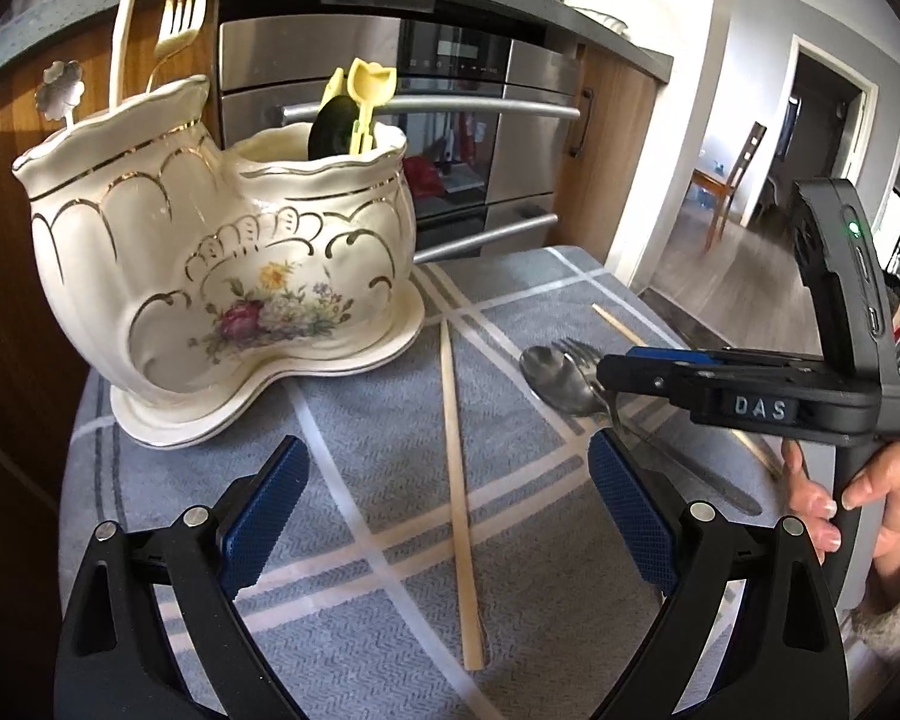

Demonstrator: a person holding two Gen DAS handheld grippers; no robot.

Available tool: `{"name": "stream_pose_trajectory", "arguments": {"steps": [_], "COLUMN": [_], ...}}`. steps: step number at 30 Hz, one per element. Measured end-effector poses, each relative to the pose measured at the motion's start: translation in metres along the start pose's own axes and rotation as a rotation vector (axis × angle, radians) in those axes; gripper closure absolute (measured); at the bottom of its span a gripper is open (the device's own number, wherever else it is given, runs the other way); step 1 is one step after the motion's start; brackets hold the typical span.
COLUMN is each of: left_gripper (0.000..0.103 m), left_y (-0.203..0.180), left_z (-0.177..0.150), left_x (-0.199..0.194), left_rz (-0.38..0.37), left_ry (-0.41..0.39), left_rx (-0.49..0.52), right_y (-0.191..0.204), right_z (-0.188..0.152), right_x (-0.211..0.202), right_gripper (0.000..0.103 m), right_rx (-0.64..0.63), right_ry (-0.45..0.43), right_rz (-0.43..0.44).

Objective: Organize utensils
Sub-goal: 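Lower the right gripper onto the silver fork handle and close it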

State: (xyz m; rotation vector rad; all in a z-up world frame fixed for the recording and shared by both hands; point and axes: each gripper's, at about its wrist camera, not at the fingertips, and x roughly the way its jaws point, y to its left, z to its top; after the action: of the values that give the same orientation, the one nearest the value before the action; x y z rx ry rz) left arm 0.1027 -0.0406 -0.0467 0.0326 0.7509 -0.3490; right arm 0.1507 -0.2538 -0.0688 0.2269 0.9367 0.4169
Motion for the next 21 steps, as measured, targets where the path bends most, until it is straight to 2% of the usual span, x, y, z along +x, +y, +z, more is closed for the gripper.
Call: {"name": "stream_pose_trajectory", "arguments": {"steps": [4, 8, 12, 14, 15, 21], "left_gripper": [0.009, 0.009, 0.009, 0.009, 0.009, 0.011], "left_y": [0.001, 0.001, 0.000, -0.001, -0.002, -0.008], "left_z": [-0.001, -0.002, -0.002, -0.001, 0.000, 0.002], "left_x": [0.004, 0.004, 0.006, 0.007, 0.008, 0.018], "left_rz": [0.004, 0.007, -0.001, -0.006, -0.014, -0.024], "left_ry": [0.010, 0.016, 0.027, 0.032, 0.035, 0.062], "left_rx": [0.001, 0.008, 0.013, 0.017, 0.020, 0.044], "right_y": [-0.001, -0.002, 0.000, 0.002, 0.003, 0.003], "right_z": [0.003, 0.005, 0.005, 0.006, 0.006, 0.009], "right_x": [0.007, 0.013, 0.018, 0.017, 0.017, 0.000], "right_gripper": [0.068, 0.077, 0.083, 0.087, 0.094, 0.097], "right_rx": [0.038, 0.083, 0.093, 0.095, 0.097, 0.122], "right_ry": [0.012, 0.031, 0.042, 0.039, 0.039, -0.010], "right_rz": [0.033, 0.085, 0.092, 0.092, 0.093, 0.147]}}
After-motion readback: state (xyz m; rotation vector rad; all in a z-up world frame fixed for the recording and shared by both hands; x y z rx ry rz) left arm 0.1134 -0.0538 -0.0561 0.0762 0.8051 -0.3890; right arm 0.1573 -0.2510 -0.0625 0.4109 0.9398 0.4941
